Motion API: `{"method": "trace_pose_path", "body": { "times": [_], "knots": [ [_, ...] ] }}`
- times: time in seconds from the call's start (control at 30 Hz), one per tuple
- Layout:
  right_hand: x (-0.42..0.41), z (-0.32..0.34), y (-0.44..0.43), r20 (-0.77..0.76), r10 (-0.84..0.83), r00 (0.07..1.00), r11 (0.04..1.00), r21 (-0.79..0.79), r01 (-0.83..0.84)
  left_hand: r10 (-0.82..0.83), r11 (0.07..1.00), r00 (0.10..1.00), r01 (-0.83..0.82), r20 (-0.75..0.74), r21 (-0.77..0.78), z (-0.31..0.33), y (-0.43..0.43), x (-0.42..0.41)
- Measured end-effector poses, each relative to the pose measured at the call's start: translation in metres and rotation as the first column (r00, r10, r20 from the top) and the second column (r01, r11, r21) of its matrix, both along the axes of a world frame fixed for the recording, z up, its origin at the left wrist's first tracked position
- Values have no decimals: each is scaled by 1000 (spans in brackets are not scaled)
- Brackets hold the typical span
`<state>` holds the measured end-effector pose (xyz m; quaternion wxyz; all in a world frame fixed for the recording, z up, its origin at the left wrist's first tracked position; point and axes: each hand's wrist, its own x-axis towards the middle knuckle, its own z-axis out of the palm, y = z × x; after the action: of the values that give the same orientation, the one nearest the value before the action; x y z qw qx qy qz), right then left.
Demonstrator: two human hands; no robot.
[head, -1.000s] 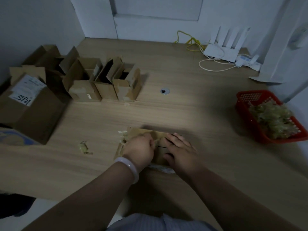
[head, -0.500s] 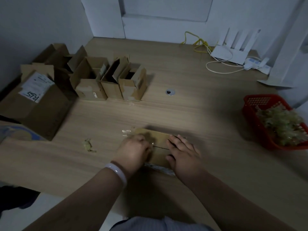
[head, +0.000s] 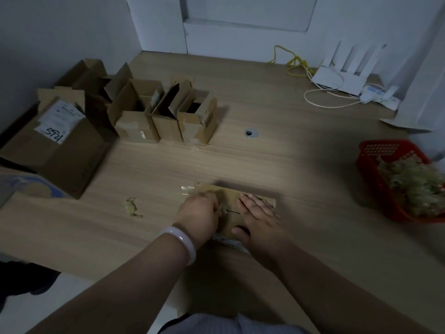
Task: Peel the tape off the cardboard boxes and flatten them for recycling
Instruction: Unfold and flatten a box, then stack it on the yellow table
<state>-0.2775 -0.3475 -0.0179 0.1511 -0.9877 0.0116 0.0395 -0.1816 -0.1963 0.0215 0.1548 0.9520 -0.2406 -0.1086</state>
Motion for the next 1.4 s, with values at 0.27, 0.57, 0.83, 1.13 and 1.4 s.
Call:
{"method": "trace_pose_path", "body": {
  "times": [0.27, 0.57, 0.83, 1.13, 1.4],
  "knots": [
    [-2, -2, -1, 59, -9, 998, 1000, 4, 9, 158, 957, 979, -120, 129, -263, 8, 34, 11],
    [-4, 3, 0, 51, -9, 999, 1000, -8, 9, -282, 956, 937, 294, 206, -29, 7, 46, 13],
    [4, 13, 9, 55, -88, 995, 993, -79, 92, 32, 986, 999, -34, -15, -161, 5, 37, 16],
    [10, 3, 15, 71, -113, 991, 978, -165, 124, 167, 953, 981, -186, -96, -240, -1, 40, 15],
    [8, 3, 19, 110, -148, 983, 972, -170, 165, 450, 693, 857, -512, -250, -508, -17, 64, 32]
  ]
}}
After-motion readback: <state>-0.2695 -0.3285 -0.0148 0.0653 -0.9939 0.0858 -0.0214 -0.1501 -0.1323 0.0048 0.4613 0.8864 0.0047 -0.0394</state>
